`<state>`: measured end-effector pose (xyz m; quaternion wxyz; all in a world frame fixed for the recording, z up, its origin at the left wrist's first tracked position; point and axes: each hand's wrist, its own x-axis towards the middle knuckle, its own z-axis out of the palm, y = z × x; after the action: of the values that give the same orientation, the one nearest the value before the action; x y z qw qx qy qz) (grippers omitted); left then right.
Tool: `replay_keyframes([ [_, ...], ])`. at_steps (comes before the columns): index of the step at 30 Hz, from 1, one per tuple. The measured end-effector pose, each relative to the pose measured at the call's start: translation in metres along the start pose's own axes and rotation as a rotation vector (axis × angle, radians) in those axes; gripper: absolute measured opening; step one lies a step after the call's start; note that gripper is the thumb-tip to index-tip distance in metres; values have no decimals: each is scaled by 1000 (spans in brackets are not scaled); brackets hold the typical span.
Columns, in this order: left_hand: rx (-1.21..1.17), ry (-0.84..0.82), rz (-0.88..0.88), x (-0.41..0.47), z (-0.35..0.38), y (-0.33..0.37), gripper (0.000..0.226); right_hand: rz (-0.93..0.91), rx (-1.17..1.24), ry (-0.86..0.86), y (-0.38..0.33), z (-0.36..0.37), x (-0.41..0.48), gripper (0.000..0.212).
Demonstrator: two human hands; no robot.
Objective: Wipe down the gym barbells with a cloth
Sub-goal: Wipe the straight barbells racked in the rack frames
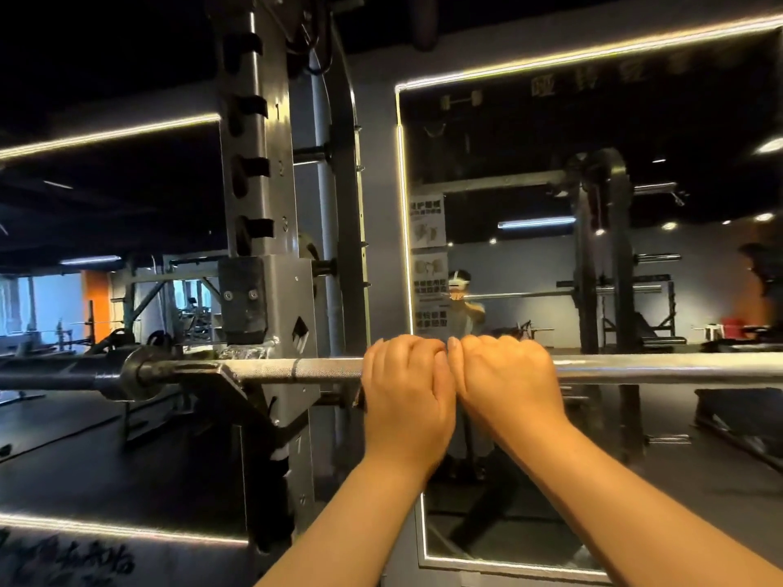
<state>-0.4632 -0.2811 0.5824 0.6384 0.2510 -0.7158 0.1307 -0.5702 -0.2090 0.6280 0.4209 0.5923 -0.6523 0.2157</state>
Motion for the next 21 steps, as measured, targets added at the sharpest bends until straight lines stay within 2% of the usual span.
replay_keyframes([
  [3,59,-45,119,2,-14,-25,23,-6,36,-34,3,4,-2,46],
  [4,63,-22,90,3,-19,-33,23,8,43,-19,4,3,-2,49],
  [8,-83,157,-235,13,-19,-25,31,48,45,-30,3,6,1,52],
  [10,-63,164,-264,13,-7,-4,33,46,59,-48,5,5,4,49],
  [13,-59,16,-114,2,4,10,32,-46,34,-129,7,-3,3,31],
  [15,-14,-71,39,-2,-2,0,25,-101,44,-184,12,-11,2,29],
  [17,13,-64,83,-1,-15,-21,22,-127,31,-201,22,-13,1,30],
  [18,16,-24,48,1,-21,-32,21,-131,10,-201,26,-13,1,28],
  [21,-49,115,-204,8,-31,-45,25,-108,-17,-161,34,-10,-3,26],
])
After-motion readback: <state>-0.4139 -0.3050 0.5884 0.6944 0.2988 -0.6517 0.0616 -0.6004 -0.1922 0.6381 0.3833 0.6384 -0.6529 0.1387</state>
